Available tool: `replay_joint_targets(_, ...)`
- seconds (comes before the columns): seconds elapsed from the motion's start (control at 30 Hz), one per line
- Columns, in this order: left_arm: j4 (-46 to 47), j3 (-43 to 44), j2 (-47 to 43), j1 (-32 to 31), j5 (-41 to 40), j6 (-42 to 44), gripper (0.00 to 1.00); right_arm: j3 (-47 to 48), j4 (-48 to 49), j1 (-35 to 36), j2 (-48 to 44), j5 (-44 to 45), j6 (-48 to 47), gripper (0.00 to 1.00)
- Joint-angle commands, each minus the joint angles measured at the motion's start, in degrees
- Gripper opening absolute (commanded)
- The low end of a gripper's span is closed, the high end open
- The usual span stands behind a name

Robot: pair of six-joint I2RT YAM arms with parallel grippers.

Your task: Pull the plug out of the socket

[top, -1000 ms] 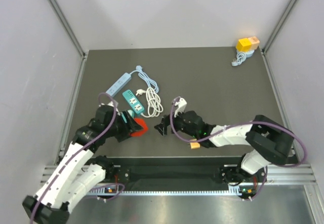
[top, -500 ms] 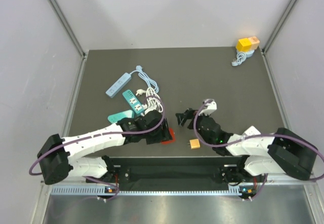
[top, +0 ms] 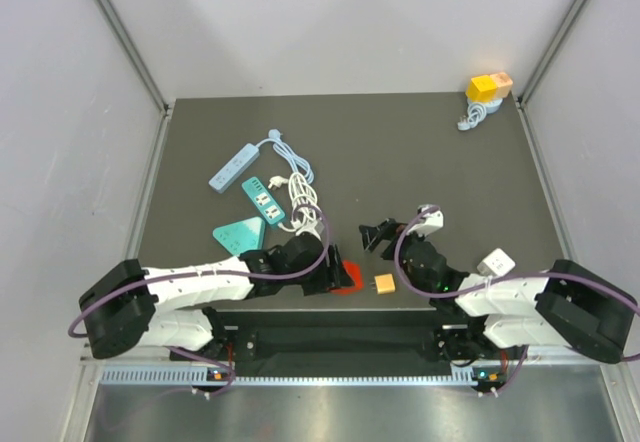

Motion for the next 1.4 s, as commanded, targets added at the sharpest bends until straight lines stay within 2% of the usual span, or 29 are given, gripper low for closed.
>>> replay_joint_targets(0.0, 6.6, -1.5, -2.8, -0.1, -0.9, 0.8, 0.13, 2.0, 2.6, -0.3, 0.9, -0.7, -0.8, 1.0)
replay_joint_targets(0.03, 4.1, -1.5, -3.2, -0.2, -1.7, 1.1, 0.28, 2.4, 1.9, -0.4, 1.1, -1.0, -1.1, 1.0)
replay_joint_targets(0.13, -0.2, -1.5, -5.5, -0.2, -5.6, 2.2, 0.51, 2.7, 2.0, -0.4, 1.9, -2.6, -0.9, 1.0)
replay_joint_targets(0.3, -2.6, -3.0, -9.3, -0.2, -9.6, 2.4, 0.63, 5.6, 0.7, 0.0, 5.0, -5.4, -2.8, 1.0)
replay_joint_targets(0.4, -2.1, -2.4, -9.7, 0.0, -9.5, 5.2, 0.78, 8.9, -2.7, 0.6, 7.3, -6.5, -3.7, 1.0)
replay_joint_targets(0.5, -3.8, 0.0, -7.5, 0.1, -8.8, 7.3, 0.81, 9.5, -3.3, 0.7, 7.7, -6.9, -3.6, 1.0)
replay_joint_targets(0.63, -8.2, 3.9, -5.9, 0.0, -11.9, 8.9, 0.85, 8.2, -3.2, 0.7, 6.6, -6.7, -3.4, 1.0)
replay_joint_targets(0.8, -21.5, 10.6, -8.7, 0.1, -20.2, 13.7, 0.88, 7.8, -3.2, 0.7, 6.0, -6.3, -3.0, 1.0)
replay_joint_targets(0.93, -27.8, 17.4, -12.1, 0.1, -24.6, 17.1, 0.89, 9.1, -5.6, 0.7, 6.2, -5.9, -2.6, 1.0)
replay_joint_targets(1.03, -28.5, 19.9, -14.5, 0.0, -24.9, 19.0, 0.88, 10.6, -9.5, 0.7, 5.8, -5.1, -1.5, 1.0)
replay_joint_targets(1.1, -26.6, 20.2, -16.3, 0.1, -23.1, 20.7, 0.86, 12.8, -17.9, 0.3, 5.1, -3.8, -0.9, 1.0)
replay_joint_targets(1.13, -24.4, 20.4, -17.2, 0.1, -22.5, 21.1, 0.86, 17.3, -24.0, -0.5, 4.7, -1.0, -0.9, 1.0)
replay_joint_targets(1.17, -23.4, 20.5, -17.4, 0.1, -22.3, 21.4, 0.85, 19.8, -34.4, -1.0, 3.8, 0.8, -1.7, 1.0)
replay_joint_targets(1.2, -22.4, 20.7, -17.6, 0.0, -21.5, 22.0, 0.84, 22.1, -39.5, -2.1, 3.3, 2.7, -2.1, 1.0)
replay_joint_targets(1.3, -18.0, 21.2, -17.1, 0.1, -20.0, 23.6, 0.83, 27.2, -48.1, -5.8, -0.8, 4.6, -6.2, 1.0)
replay_joint_targets(1.37, -15.3, 21.7, -15.9, 0.1, -18.5, 24.8, 0.83, 28.8, -50.3, -12.4, -3.5, -0.5, -8.7, 1.0)
